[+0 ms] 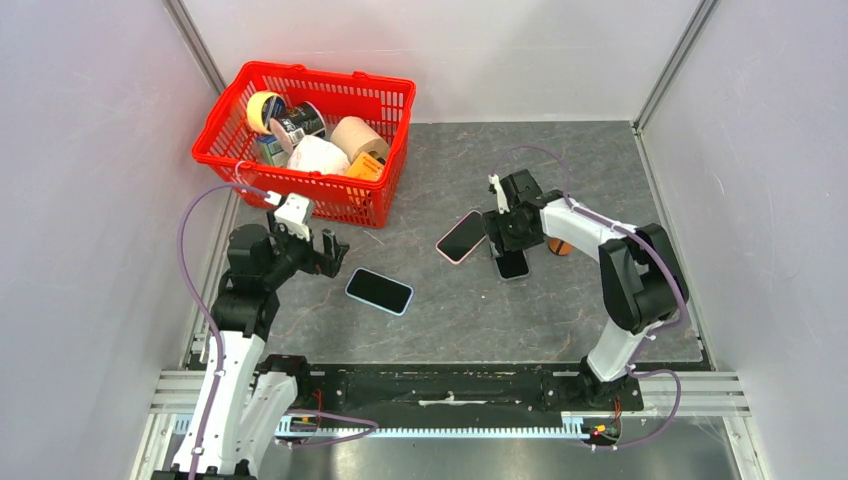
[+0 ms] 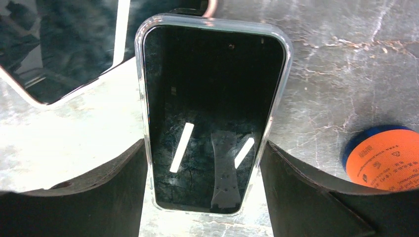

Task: Take the phone out of the phone case
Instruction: Pick up the phone at the center of the board.

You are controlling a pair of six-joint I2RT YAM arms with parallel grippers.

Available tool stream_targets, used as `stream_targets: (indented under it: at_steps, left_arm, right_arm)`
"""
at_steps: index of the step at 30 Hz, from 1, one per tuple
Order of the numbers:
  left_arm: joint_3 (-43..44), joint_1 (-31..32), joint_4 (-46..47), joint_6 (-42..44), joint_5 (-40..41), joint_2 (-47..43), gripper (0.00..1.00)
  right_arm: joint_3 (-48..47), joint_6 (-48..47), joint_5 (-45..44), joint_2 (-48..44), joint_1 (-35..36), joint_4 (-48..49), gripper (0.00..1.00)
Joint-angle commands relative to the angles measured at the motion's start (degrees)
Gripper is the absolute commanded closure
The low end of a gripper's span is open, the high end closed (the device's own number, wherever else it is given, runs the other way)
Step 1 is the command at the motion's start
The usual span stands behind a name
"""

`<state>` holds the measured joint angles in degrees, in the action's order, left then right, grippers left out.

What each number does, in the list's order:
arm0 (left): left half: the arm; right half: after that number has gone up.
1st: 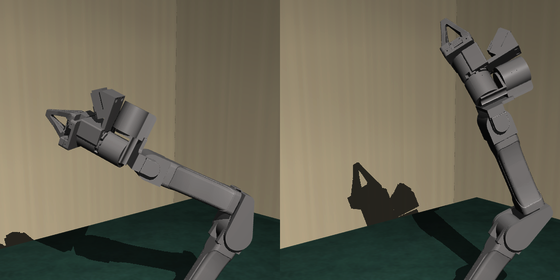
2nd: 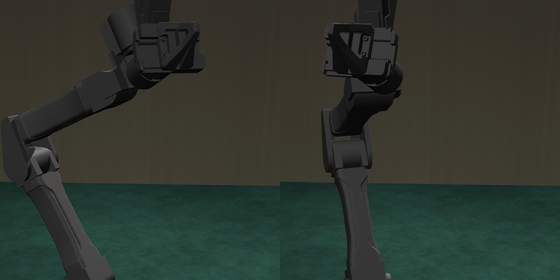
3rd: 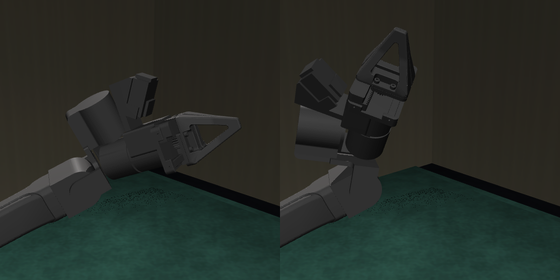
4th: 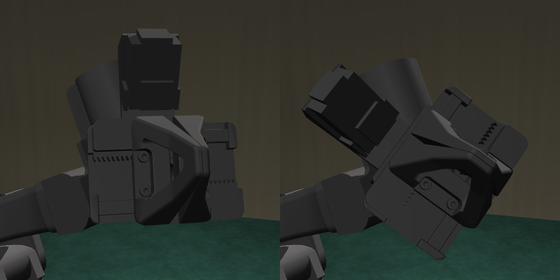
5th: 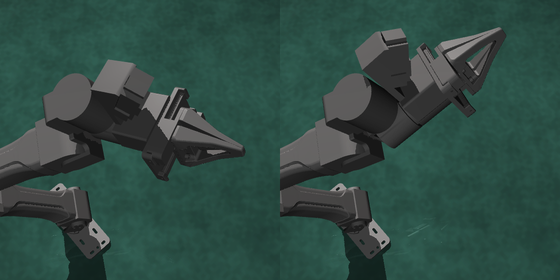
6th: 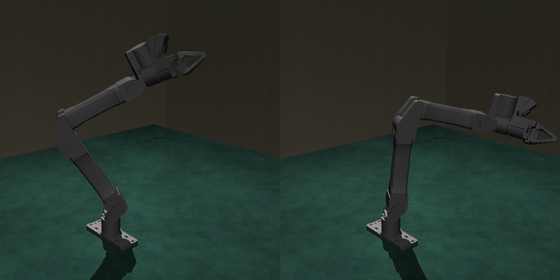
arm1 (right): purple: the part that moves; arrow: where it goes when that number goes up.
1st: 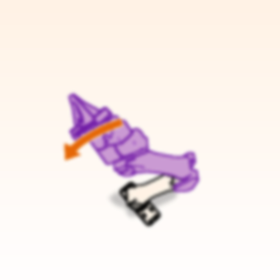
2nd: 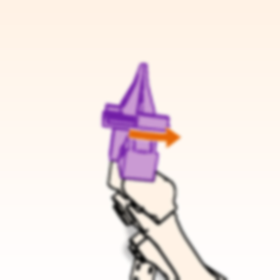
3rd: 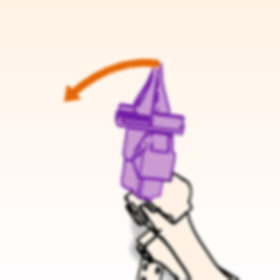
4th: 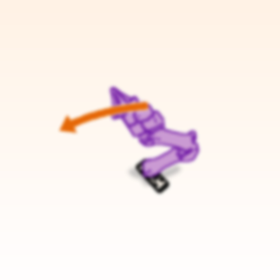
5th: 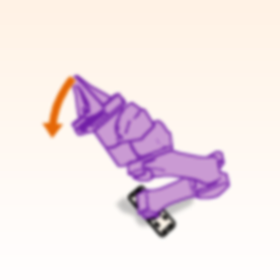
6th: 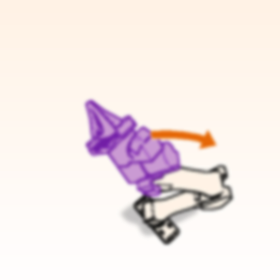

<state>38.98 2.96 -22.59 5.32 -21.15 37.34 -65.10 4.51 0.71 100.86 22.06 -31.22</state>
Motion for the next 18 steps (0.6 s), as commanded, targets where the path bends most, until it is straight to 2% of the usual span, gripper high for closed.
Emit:
stream_targets:
  at_steps: [1,6,12,18]
  left_arm:
    - [2.5,-0.22,2.29,-0.97,-4.4,0.99,0.01]
    - [7.93,0.18,1.51,-3.36,-9.82,5.6,0.01]
    - [19.54,2.54,-0.97,-9.35,-14.38,15.44,0.04]
    - [29.9,14.76,-6.87,-10.2,-9.37,24.29,0.04]
  right_arm:
    - [-2.66,-3.02,3.84,-6.0,1.78,0.64,0.91]
    - [-3.68,-8.54,7.96,-10.38,4.05,-0.13,0.94]
    - [-8.14,-14.82,12.36,-16.2,8.32,-3.22,0.97]
    - [-14.93,-18.79,12.8,-20.3,12.68,-7.2,0.98]
